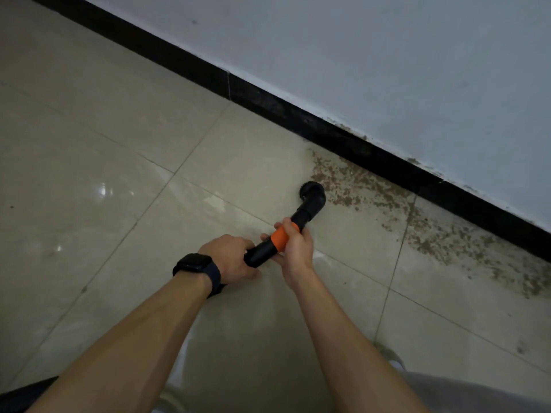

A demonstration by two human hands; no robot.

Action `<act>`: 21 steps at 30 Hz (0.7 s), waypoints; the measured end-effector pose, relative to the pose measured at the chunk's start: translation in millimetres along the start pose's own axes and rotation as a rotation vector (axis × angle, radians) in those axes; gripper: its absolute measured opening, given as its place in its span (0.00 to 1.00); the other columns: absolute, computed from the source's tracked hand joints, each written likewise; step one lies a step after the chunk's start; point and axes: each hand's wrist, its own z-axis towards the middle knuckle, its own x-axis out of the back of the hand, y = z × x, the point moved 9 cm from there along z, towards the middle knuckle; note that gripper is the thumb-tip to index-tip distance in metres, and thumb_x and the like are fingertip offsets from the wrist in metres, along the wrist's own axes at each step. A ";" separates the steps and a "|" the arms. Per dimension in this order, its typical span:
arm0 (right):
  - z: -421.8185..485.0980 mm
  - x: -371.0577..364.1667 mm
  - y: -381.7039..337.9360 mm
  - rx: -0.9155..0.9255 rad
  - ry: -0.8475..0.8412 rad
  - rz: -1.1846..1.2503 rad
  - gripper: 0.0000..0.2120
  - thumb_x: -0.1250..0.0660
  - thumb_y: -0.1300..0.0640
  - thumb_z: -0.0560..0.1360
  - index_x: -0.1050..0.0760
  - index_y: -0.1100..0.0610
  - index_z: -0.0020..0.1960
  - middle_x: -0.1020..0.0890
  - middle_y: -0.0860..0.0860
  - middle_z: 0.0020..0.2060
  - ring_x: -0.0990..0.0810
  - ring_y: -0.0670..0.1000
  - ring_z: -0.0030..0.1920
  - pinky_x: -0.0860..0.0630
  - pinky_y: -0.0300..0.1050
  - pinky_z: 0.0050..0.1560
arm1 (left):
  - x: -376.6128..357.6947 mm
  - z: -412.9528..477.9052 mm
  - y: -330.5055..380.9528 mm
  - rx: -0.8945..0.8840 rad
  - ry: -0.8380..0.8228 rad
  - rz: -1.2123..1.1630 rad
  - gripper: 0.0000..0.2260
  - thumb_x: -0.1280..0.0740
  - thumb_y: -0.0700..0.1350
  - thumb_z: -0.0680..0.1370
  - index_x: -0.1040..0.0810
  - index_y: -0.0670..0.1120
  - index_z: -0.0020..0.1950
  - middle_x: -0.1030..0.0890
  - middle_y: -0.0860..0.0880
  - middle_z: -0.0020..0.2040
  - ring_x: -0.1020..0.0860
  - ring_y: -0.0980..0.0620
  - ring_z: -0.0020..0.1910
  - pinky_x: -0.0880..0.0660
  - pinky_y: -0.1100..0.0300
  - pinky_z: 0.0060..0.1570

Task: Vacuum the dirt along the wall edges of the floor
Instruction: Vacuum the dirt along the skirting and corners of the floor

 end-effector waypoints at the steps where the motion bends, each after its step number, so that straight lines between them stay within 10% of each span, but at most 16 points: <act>1: 0.4 0.5 -0.4 0.010 0.004 -0.005 0.12 0.35 0.55 0.83 0.29 0.59 0.64 0.20 0.53 0.50 0.14 0.55 0.38 0.16 0.53 0.40 | 0.6 0.8 1.4 -0.001 0.006 0.009 0.22 0.29 0.61 0.72 0.24 0.54 0.62 0.19 0.49 0.54 0.21 0.48 0.52 0.24 0.56 0.49; 8: 11.0 -0.7 -9.1 0.068 0.011 -0.044 0.17 0.33 0.51 0.82 0.28 0.59 0.67 0.18 0.55 0.52 0.13 0.54 0.46 0.16 0.60 0.53 | 8.6 16.8 8.2 0.003 0.026 -0.017 0.19 0.32 0.63 0.73 0.23 0.55 0.60 0.19 0.50 0.52 0.21 0.48 0.50 0.24 0.57 0.46; 15: 13.8 -7.0 -12.0 0.078 -0.028 -0.120 0.13 0.31 0.57 0.81 0.29 0.56 0.63 0.18 0.56 0.57 0.16 0.53 0.53 0.16 0.45 0.42 | 26.3 34.8 13.4 0.005 0.064 0.016 0.15 0.33 0.61 0.74 0.22 0.56 0.56 0.19 0.50 0.51 0.20 0.48 0.49 0.28 0.59 0.41; 21: 34.6 -8.9 -30.5 0.137 0.015 -0.221 0.06 0.32 0.55 0.81 0.24 0.49 0.58 0.16 0.52 0.54 0.16 0.55 0.56 0.18 0.60 0.59 | 27.8 45.8 23.4 0.017 0.157 0.003 0.17 0.36 0.63 0.75 0.24 0.52 0.56 0.19 0.49 0.51 0.20 0.46 0.49 0.30 0.58 0.40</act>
